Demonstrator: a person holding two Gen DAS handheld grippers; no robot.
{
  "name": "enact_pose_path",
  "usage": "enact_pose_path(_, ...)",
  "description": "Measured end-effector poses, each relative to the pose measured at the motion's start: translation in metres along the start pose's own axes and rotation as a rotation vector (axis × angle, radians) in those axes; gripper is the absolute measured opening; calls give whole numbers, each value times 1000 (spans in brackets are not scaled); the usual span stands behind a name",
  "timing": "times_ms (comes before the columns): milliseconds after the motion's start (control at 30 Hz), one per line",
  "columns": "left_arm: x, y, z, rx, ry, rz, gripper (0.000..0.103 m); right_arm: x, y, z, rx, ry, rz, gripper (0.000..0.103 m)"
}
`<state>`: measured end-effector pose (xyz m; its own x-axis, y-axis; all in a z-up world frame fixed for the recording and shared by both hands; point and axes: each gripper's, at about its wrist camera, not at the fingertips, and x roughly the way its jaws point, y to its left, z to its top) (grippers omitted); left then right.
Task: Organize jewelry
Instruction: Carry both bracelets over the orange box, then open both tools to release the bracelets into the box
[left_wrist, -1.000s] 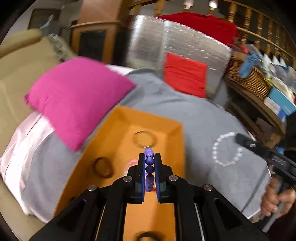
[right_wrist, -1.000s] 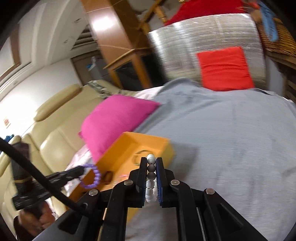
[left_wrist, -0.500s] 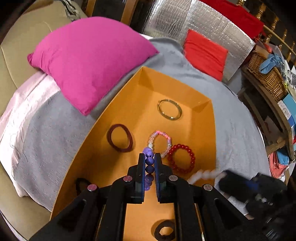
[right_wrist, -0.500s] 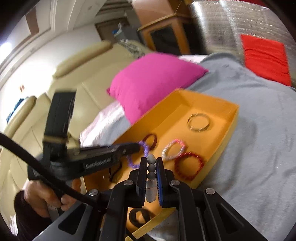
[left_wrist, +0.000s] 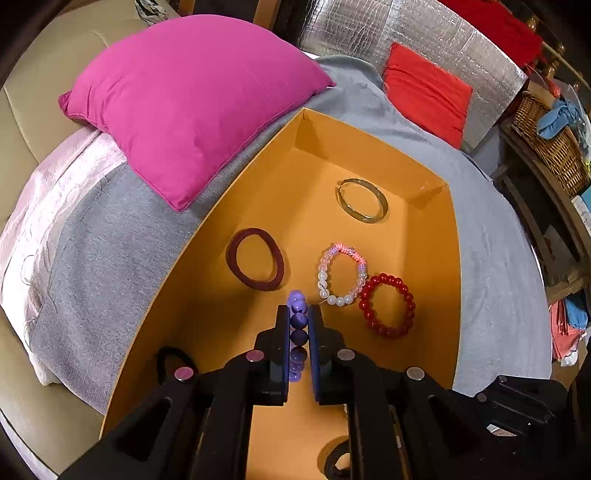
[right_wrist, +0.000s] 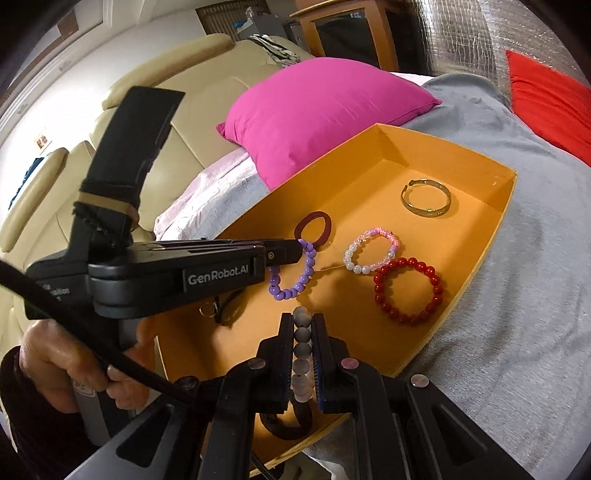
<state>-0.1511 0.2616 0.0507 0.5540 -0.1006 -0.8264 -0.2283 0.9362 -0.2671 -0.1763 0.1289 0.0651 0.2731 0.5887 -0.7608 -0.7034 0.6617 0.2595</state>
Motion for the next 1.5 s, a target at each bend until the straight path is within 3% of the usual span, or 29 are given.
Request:
enact_pose_path(467, 9, 9, 1, -24, 40, 67, 10, 13, -11, 1, 21, 30, -44, 11)
enact_pose_path(533, 10, 11, 1, -27, 45, 73, 14, 11, -12, 1, 22, 26, -54, 11)
enact_pose_path(700, 3, 10, 1, -9, 21, 115, 42, 0, -24, 7, 61, 3, -54, 12)
enact_pose_path(933, -22, -3, 1, 48, -104, 187, 51, -32, -43, 13, 109, -51, -68, 13)
enact_pose_path(1067, -42, -19, -1, 95, -210, 263, 63, -54, -52, 14, 132, -91, -76, 32)
enact_pose_path(1267, -68, -41, -8, 150, -310, 371, 63, -82, -53, 7, 131, -127, -92, 33)
enact_pose_path(1500, -112, -57, -20, 134, -392, 404, 65, -110, -49, -3, 96, -143, -134, 33)
